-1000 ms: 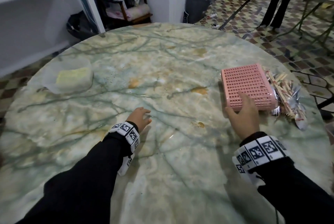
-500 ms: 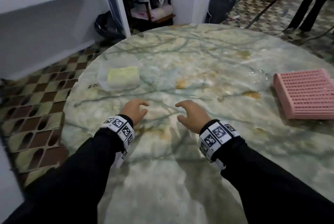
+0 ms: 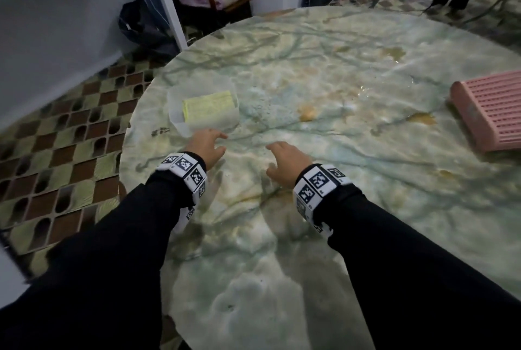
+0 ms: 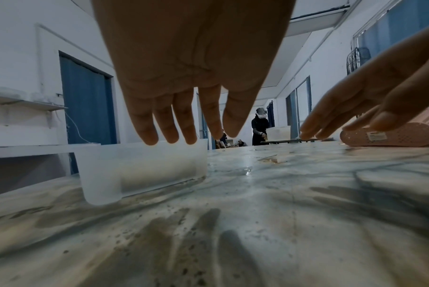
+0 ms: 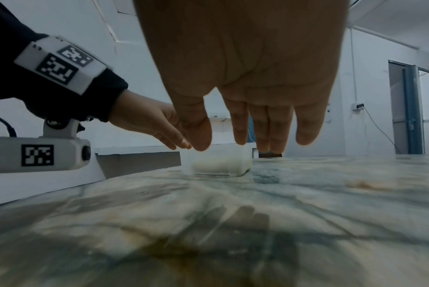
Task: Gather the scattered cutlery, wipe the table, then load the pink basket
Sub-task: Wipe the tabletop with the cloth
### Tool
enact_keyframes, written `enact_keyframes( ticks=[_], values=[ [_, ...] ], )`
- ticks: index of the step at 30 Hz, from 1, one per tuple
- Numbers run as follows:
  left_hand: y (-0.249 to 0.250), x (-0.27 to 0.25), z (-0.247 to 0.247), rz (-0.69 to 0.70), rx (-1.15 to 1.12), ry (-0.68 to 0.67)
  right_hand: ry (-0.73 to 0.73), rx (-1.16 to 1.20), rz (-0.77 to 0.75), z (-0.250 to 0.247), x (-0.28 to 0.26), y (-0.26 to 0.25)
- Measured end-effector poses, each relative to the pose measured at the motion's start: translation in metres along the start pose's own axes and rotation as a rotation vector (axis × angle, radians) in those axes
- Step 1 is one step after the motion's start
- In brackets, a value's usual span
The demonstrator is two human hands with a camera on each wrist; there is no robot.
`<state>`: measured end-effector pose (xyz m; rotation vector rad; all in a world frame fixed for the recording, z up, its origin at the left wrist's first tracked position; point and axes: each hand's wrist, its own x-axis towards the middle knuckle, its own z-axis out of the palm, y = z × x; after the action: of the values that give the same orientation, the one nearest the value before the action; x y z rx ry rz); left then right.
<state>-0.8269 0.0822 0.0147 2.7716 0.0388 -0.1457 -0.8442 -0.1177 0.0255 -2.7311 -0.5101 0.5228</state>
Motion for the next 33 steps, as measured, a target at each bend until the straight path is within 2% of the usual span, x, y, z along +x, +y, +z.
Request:
enact_keyframes(
  ticks=[9, 15, 19, 22, 27, 33],
  values=[
    [-0.024, 0.008, -0.007, 0.09, -0.03, 0.041, 0.035, 0.013, -0.029, -0.005, 0.031, -0.033],
    [-0.057, 0.036, -0.018, 0.17, 0.021, 0.005, 0.123, 0.111, 0.062, 0.006, 0.056, -0.067],
    [-0.082, 0.056, -0.028, 0.33, 0.01, -0.013, 0.181, 0.099, 0.155, 0.013, 0.083, -0.095],
    [-0.102, 0.071, -0.036, 0.418, 0.061, -0.056, 0.149, 0.046, 0.222, 0.024, 0.103, -0.116],
    [-0.123, 0.093, -0.043, 0.468, 0.187, -0.095, 0.131, 0.118, 0.356, 0.034, 0.115, -0.139],
    [-0.127, 0.114, -0.055, 0.538, 0.207, -0.094, 0.2, 0.102, 0.401, 0.024, 0.124, -0.155]
  ],
)
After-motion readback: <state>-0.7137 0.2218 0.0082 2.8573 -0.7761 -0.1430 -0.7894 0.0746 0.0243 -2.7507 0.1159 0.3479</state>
